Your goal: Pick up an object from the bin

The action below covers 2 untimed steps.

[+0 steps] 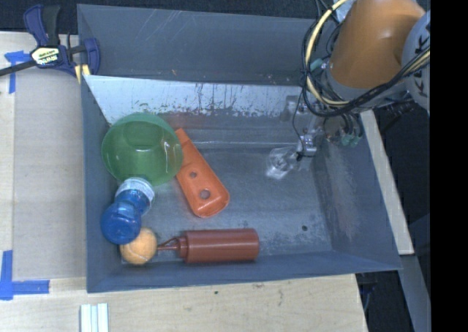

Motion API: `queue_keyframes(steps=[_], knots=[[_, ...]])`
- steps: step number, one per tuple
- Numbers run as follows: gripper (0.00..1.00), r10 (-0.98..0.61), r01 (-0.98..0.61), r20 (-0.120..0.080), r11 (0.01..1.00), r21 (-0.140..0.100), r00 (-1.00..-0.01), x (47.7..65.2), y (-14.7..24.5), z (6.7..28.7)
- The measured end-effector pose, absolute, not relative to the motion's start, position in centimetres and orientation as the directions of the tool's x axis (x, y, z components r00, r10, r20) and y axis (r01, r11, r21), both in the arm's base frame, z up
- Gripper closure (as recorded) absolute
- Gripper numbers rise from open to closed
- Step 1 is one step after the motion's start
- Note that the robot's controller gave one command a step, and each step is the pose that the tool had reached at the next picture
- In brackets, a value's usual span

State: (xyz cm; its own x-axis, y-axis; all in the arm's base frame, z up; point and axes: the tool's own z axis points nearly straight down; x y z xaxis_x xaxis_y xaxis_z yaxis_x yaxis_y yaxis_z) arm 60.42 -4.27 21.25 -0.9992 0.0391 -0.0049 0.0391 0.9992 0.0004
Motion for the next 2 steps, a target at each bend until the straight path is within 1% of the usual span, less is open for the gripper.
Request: queue_keyframes(steps=[1, 2], knots=[[0.0, -0.249, -0.249, 0.006, 0.968, 0.005, -0.968, 53.5, 1.2, 19.8], [0.0, 0.034, 0.034, -0.013, 0.999, 0.002, -0.999, 61.4, 4.7, 22.8]])
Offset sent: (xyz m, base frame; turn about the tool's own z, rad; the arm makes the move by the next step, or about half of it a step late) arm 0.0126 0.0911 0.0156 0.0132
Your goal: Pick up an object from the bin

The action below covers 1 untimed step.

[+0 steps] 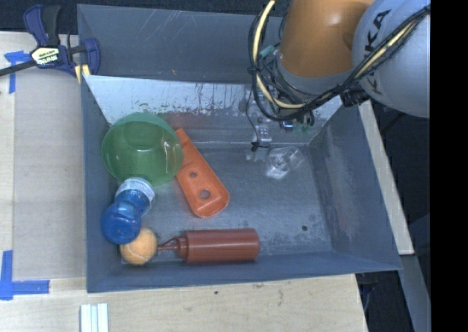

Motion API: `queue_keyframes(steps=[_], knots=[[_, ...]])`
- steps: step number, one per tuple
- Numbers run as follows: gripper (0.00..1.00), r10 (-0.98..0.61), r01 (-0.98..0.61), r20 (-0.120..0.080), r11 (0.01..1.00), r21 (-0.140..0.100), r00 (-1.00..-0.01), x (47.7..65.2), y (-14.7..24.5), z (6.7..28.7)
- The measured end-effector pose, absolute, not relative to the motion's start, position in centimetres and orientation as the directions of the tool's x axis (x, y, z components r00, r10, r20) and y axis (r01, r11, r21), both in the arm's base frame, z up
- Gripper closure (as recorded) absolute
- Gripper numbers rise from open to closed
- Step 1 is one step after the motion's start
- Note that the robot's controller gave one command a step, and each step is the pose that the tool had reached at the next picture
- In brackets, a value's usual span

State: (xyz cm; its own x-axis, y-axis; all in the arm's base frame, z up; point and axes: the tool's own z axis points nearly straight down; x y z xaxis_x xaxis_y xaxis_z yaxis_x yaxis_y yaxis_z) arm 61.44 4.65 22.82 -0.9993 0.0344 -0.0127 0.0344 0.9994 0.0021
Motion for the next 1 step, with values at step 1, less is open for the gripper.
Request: queue_keyframes(steps=[1], knots=[[0.0, -0.238, -0.238, 0.007, 0.971, 0.005, -0.971, 54.7, 5.56, 21.07]])
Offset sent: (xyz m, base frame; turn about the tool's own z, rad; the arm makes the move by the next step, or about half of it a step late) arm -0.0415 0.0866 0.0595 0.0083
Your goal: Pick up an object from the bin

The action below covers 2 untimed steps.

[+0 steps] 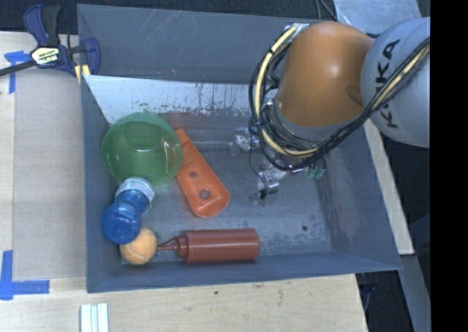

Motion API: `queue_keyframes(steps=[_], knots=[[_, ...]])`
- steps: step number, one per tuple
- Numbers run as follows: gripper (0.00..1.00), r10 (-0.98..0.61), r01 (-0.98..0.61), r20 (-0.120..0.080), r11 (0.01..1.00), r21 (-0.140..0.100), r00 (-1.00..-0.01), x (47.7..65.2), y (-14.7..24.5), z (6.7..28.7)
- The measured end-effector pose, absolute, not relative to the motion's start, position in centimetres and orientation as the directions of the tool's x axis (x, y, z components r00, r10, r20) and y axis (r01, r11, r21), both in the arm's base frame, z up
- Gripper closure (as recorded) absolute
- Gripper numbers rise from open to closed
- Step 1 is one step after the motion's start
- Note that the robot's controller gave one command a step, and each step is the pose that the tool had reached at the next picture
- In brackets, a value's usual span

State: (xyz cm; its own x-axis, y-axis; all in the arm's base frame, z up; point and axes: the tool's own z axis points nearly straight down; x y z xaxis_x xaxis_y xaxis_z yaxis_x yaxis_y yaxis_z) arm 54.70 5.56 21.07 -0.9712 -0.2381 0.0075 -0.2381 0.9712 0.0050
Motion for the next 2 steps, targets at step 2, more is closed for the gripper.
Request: queue_keyframes(steps=[2], knots=[[0.0, -0.105, -0.105, 0.002, 0.994, 0.004, -0.994, 56.2, 9.4, 22.4]])
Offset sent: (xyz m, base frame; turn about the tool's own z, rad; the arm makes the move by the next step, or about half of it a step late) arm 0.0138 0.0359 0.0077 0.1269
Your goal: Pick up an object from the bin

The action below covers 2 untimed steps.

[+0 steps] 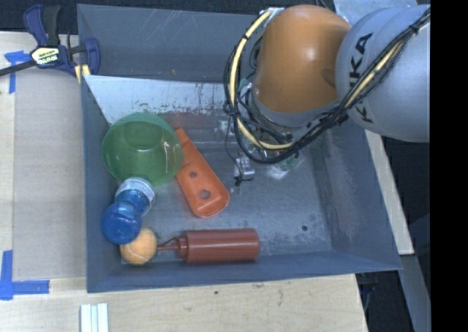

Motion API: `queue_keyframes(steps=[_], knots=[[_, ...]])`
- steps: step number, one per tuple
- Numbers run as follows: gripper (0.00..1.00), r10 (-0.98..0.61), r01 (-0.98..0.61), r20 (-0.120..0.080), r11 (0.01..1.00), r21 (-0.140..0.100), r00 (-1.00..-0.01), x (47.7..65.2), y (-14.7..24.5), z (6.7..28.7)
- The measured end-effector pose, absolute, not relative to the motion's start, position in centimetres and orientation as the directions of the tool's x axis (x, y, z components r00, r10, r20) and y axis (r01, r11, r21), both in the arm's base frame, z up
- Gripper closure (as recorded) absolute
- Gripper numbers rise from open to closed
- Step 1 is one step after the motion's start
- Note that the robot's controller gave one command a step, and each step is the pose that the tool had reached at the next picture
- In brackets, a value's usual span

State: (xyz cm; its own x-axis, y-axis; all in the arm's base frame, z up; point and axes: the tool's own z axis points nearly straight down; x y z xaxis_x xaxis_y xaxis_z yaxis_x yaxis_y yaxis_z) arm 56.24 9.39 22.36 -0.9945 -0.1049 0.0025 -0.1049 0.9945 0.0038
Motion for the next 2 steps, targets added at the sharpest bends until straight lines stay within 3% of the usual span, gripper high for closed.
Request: queue_keyframes(steps=[1, 2], knots=[[0.0, 0.025, 0.025, -0.027, 1.0, 0.009, -0.999, 59.9, 18.6, 22.3], [0.0, -0.055, -0.055, 0.006, 0.998, 0.001, -0.998, 58.5, 16.2, 13.0]])
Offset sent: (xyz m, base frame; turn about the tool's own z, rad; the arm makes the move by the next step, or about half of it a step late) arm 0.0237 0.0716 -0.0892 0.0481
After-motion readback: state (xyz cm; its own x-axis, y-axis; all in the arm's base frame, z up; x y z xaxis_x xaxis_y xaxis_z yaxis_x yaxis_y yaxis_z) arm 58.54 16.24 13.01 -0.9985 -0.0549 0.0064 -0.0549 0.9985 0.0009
